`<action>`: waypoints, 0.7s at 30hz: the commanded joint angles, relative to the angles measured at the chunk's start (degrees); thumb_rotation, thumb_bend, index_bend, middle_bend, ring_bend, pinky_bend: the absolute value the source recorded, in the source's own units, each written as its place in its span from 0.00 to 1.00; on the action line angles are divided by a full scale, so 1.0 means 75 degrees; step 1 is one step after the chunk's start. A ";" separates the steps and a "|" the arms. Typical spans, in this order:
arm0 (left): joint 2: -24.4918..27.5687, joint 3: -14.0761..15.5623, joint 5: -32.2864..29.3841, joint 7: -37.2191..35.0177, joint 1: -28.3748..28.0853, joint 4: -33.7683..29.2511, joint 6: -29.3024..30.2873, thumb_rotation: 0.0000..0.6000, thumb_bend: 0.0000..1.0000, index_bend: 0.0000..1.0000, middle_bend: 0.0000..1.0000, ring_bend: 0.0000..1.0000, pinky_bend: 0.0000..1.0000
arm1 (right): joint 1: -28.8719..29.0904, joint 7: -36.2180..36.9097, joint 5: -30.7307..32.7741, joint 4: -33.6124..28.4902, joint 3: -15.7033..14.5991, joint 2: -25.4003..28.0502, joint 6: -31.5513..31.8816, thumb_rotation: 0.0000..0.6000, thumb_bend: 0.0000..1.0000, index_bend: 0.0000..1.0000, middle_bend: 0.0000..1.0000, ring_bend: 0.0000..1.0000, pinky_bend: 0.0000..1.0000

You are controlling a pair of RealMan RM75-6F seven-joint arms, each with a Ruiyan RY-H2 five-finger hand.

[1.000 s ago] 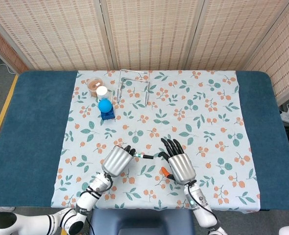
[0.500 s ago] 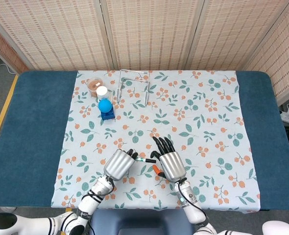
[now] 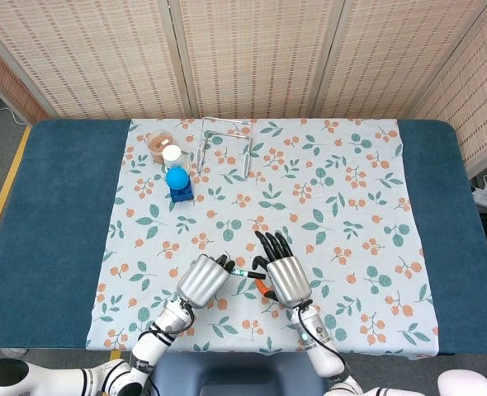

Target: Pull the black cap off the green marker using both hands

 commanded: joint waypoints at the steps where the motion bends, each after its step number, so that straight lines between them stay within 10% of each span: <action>1: 0.0001 0.0025 0.0023 0.0008 0.0002 -0.0014 0.0001 1.00 0.48 0.92 1.00 0.82 0.94 | 0.0011 0.0033 0.0025 -0.0005 -0.0006 -0.0001 0.0007 1.00 0.22 0.50 0.00 0.00 0.00; 21: -0.0019 0.0007 0.0005 -0.0016 -0.0013 -0.0001 -0.0027 1.00 0.48 0.92 1.00 0.82 0.94 | 0.0090 0.0179 0.0169 0.0088 -0.0080 -0.0098 0.0033 1.00 0.29 0.60 0.04 0.00 0.00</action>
